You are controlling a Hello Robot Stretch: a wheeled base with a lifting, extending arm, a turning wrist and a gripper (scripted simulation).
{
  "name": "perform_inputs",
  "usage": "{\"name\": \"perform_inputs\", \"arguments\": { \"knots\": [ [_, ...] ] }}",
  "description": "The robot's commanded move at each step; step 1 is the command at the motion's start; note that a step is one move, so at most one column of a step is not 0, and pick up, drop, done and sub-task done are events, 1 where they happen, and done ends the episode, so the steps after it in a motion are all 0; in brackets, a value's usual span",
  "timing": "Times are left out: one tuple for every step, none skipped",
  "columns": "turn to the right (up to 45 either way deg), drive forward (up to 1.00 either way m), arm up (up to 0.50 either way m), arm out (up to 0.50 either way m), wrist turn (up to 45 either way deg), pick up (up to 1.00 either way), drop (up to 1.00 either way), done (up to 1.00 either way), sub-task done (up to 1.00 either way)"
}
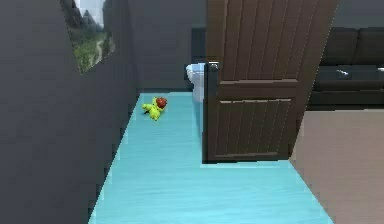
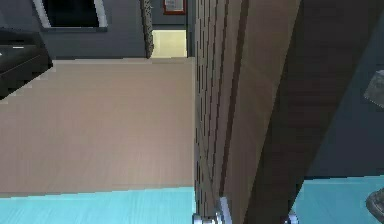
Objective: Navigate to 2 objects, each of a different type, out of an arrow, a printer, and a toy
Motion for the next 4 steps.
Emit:
{"name": "perform_inputs", "arguments": {
  "knots": [
    [0.0,0.30,0.00,0.00,0.0,0.00,0.00,0.00,0.00],
    [45.0,0.00,0.00,0.00,0.0,0.00,0.00,0.00,0.00],
    [42.0,0.00,0.00,0.00,0.0,0.00,0.00,0.00,0.00],
    [0.0,1.00,0.00,0.00,0.0,0.00,0.00,0.00,0.00]
  ]
}}
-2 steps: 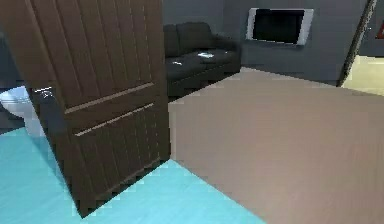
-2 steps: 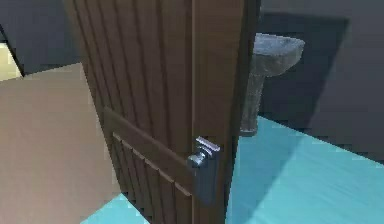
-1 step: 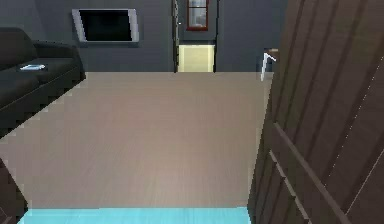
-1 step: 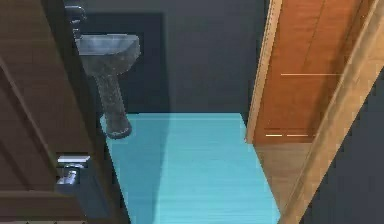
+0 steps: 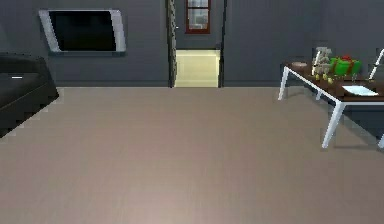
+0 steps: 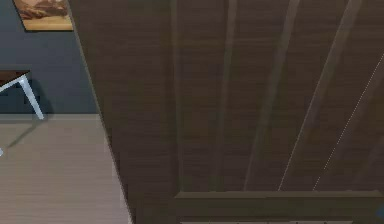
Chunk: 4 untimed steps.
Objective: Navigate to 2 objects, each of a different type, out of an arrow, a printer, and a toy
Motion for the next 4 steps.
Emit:
{"name": "perform_inputs", "arguments": {
  "knots": [
    [3.0,0.00,0.00,0.00,0.0,0.00,0.00,0.00,0.00],
    [0.0,1.00,0.00,0.00,0.0,0.00,0.00,0.00,0.00],
    [0.0,1.00,0.00,0.00,0.0,0.00,0.00,0.00,0.00],
    [0.0,1.00,0.00,0.00,0.0,0.00,0.00,0.00,0.00]
  ]
}}
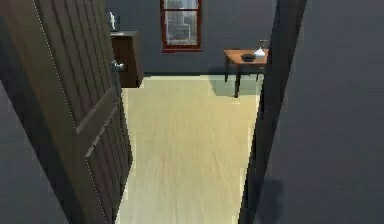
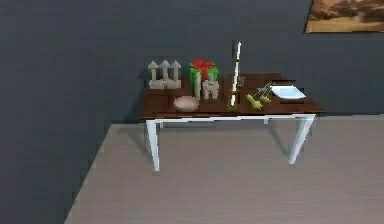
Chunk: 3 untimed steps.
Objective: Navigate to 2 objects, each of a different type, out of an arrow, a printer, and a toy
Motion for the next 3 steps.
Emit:
{"name": "perform_inputs", "arguments": {
  "knots": [
    [0.0,1.00,0.00,0.00,0.0,0.00,0.00,0.00,0.00],
    [-6.0,0.00,0.00,0.00,0.0,0.00,0.00,0.00,0.00],
    [0.0,0.10,0.00,0.00,0.0,0.00,0.00,0.00,0.00]
  ]
}}
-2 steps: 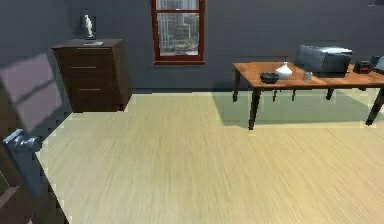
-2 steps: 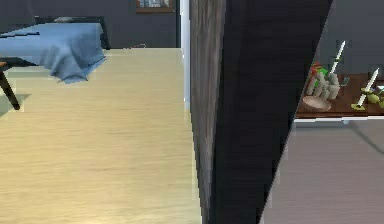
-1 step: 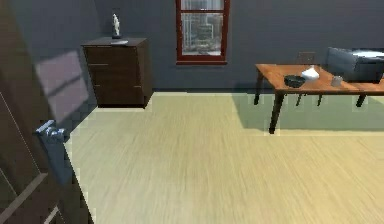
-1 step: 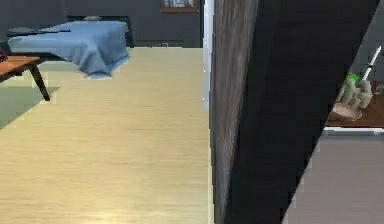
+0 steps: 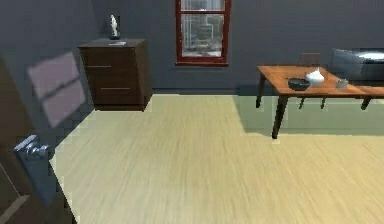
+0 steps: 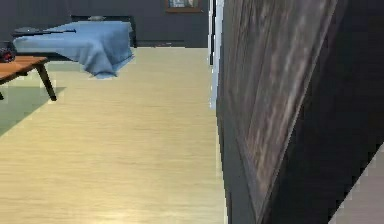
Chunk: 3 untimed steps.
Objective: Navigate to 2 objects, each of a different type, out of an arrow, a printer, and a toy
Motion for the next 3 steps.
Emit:
{"name": "perform_inputs", "arguments": {
  "knots": [
    [33.0,0.00,0.00,0.00,0.0,0.00,0.00,0.00,0.00],
    [0.0,1.00,0.00,0.00,0.0,0.00,0.00,0.00,0.00],
    [3.0,0.00,0.00,0.00,0.0,0.00,0.00,0.00,0.00]
  ]
}}
